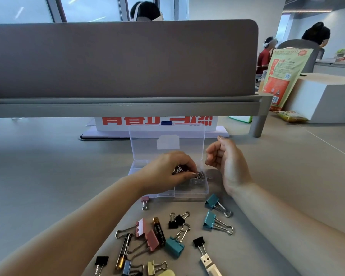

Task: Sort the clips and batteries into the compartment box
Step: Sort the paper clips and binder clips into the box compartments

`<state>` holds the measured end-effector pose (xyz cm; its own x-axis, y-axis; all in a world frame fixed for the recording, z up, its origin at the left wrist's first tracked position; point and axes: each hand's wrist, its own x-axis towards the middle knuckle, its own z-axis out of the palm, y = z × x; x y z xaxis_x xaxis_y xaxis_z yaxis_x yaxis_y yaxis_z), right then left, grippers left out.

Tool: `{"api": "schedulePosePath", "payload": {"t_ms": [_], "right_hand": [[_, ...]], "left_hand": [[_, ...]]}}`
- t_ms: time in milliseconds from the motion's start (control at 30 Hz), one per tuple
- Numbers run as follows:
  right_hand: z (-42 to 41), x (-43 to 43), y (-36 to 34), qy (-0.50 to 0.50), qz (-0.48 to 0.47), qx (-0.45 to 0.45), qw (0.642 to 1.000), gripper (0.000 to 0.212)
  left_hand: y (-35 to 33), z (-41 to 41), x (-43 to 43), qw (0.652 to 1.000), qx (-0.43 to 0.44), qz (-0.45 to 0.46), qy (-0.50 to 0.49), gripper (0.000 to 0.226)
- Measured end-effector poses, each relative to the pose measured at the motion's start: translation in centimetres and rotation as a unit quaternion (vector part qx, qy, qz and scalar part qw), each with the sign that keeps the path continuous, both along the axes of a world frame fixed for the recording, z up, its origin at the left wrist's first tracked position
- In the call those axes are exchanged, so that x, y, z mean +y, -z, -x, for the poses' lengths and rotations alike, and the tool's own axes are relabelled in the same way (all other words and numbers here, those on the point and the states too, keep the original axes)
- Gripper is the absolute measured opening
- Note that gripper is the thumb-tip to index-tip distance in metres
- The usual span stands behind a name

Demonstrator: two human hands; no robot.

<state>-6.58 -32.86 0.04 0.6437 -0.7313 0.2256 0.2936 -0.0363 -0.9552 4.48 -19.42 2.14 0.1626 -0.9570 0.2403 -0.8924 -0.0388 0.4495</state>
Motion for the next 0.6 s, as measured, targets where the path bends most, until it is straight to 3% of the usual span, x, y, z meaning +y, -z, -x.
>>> {"api": "schedulePosePath", "payload": {"t_ms": [267, 467, 600], "right_hand": [[0.2, 0.3, -0.2, -0.028, 0.010, 0.016, 0.999, 0.042], [0.3, 0.3, -0.3, -0.037, 0.023, 0.017, 0.999, 0.041], [0.4, 0.4, -0.3, -0.048, 0.064, 0.031, 0.996, 0.042]], "left_hand": [[0.2, 0.1, 1.3, 0.999, -0.026, -0.032, -0.016, 0.025], [0.0, 0.8, 2.0, 0.993, -0.052, -0.105, -0.025, 0.046], [-0.3, 0.5, 3.1, 0.994, -0.006, -0.086, -0.063, 0.052]]}}
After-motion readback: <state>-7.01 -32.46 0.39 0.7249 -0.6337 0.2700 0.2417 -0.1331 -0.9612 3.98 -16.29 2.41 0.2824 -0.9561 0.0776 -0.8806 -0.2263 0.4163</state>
